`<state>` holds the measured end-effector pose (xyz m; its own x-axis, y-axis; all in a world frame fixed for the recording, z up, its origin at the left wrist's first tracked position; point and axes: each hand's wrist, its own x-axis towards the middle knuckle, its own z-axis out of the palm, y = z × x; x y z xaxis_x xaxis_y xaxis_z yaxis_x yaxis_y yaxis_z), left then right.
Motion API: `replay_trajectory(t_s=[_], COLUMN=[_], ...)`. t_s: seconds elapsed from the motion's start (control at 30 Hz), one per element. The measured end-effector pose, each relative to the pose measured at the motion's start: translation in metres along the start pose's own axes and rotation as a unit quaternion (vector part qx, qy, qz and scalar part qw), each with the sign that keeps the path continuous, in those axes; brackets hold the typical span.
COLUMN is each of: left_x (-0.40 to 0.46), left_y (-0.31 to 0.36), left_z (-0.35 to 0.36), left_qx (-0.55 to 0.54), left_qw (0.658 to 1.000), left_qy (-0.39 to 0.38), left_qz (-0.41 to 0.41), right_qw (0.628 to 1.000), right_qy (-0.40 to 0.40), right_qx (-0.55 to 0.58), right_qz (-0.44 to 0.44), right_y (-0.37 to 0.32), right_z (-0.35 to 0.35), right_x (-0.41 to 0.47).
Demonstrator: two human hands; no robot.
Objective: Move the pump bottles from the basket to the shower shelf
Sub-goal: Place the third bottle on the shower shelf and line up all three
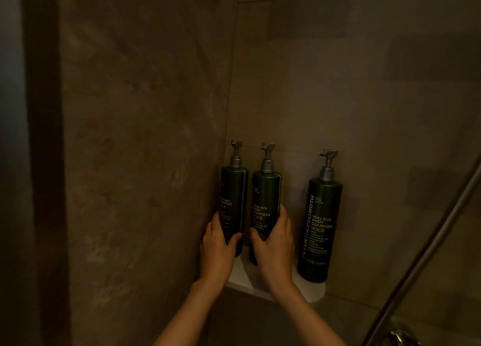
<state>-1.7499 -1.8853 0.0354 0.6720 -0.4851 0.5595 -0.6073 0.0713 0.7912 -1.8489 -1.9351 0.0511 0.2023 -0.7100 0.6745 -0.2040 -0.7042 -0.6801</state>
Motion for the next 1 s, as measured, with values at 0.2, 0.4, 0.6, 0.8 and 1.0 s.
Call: replay_trajectory(t_s=[0.2,0.4,0.6,0.8,1.0], left_x=[0.001,0.002,0.002,0.0,-0.005], left_y=[-0.001,-0.003,-0.004,-0.002,-0.002], left_z=[-0.001,0.001,0.0,-0.001,0.0], left_qx=[-0.016,-0.016,-0.015,-0.009,0.005], left_qw=[1.0,1.0,1.0,1.0,1.0], left_qy=[-0.001,0.001,-0.005,-0.002,0.01], left_qz=[-0.004,0.001,0.004,0.012,0.021], right_qw=[1.0,1.0,1.0,1.0,0.999], right_qy=[0.007,0.011,-0.002,0.004,0.028], right_qx=[0.009,-0.005,0.01,0.006,-0.033], right_qz=[0.011,0.0,0.008,0.013,-0.013], right_y=[0.005,0.007,0.009,0.009,0.011], right_z=[-0.001,-0.001,-0.002,0.0,-0.002], right_x=[0.0,-0.001,0.0,0.001,-0.007])
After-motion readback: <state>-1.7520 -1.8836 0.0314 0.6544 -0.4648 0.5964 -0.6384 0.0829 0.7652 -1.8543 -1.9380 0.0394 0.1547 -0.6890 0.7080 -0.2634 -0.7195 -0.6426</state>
